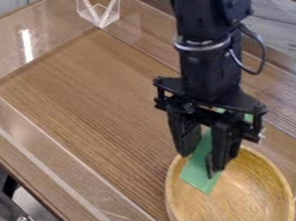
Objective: Put the green block in the brown bowl
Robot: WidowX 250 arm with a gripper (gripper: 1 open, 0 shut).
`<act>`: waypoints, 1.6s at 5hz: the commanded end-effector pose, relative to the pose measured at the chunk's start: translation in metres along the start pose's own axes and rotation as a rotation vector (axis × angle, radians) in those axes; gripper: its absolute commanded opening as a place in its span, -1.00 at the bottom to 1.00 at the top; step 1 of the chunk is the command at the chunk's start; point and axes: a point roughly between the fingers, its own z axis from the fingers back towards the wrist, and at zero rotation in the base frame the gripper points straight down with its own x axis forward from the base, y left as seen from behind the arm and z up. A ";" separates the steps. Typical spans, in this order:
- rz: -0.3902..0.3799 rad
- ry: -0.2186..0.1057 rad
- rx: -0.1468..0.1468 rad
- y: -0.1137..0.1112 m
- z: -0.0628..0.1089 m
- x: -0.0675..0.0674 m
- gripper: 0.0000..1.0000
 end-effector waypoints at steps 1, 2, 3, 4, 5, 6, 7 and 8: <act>-0.009 -0.038 -0.012 -0.001 0.005 0.009 -1.00; -0.009 -0.037 -0.015 0.000 0.003 0.010 -1.00; -0.010 -0.036 -0.018 0.001 0.002 0.012 -1.00; -0.009 -0.034 -0.020 0.002 0.000 0.013 -1.00; -0.009 -0.032 -0.023 0.003 -0.001 0.014 -1.00; -0.009 -0.031 -0.024 0.005 -0.002 0.015 -1.00; -0.009 -0.030 -0.026 0.006 -0.003 0.017 -1.00; -0.010 -0.029 -0.029 0.006 -0.005 0.018 -1.00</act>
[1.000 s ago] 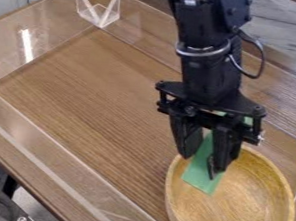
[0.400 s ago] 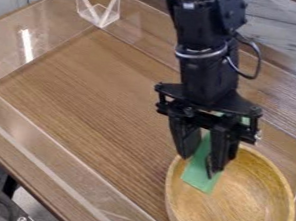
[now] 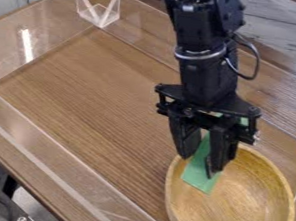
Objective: Put the green block in the brown bowl
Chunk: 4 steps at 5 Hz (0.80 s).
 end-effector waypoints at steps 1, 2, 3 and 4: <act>-0.002 -0.037 -0.011 -0.001 0.008 0.008 -1.00; -0.003 -0.036 -0.013 0.000 0.007 0.009 -1.00; -0.003 -0.035 -0.015 0.000 0.006 0.009 -1.00; -0.004 -0.034 -0.017 0.001 0.005 0.010 -1.00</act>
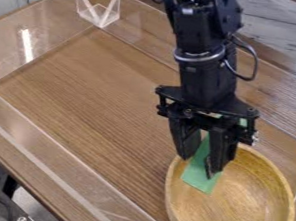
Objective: Put the green block in the brown bowl
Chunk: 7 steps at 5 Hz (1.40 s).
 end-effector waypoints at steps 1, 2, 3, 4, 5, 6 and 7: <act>-0.009 -0.040 -0.010 -0.002 0.008 0.008 -1.00; -0.010 -0.038 -0.012 -0.001 0.007 0.009 -1.00; -0.011 -0.037 -0.013 -0.001 0.007 0.009 -1.00; -0.012 -0.036 -0.015 -0.001 0.006 0.010 -1.00; -0.013 -0.034 -0.017 0.000 0.006 0.010 -1.00; -0.015 -0.033 -0.020 0.000 0.005 0.011 -1.00; -0.016 -0.032 -0.022 0.000 0.005 0.011 -1.00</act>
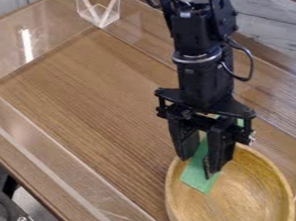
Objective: Put the green block in the brown bowl
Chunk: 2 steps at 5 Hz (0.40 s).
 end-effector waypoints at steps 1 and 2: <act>-0.023 -0.041 -0.012 -0.005 0.008 0.010 -1.00; -0.028 -0.039 -0.017 -0.006 0.007 0.011 -1.00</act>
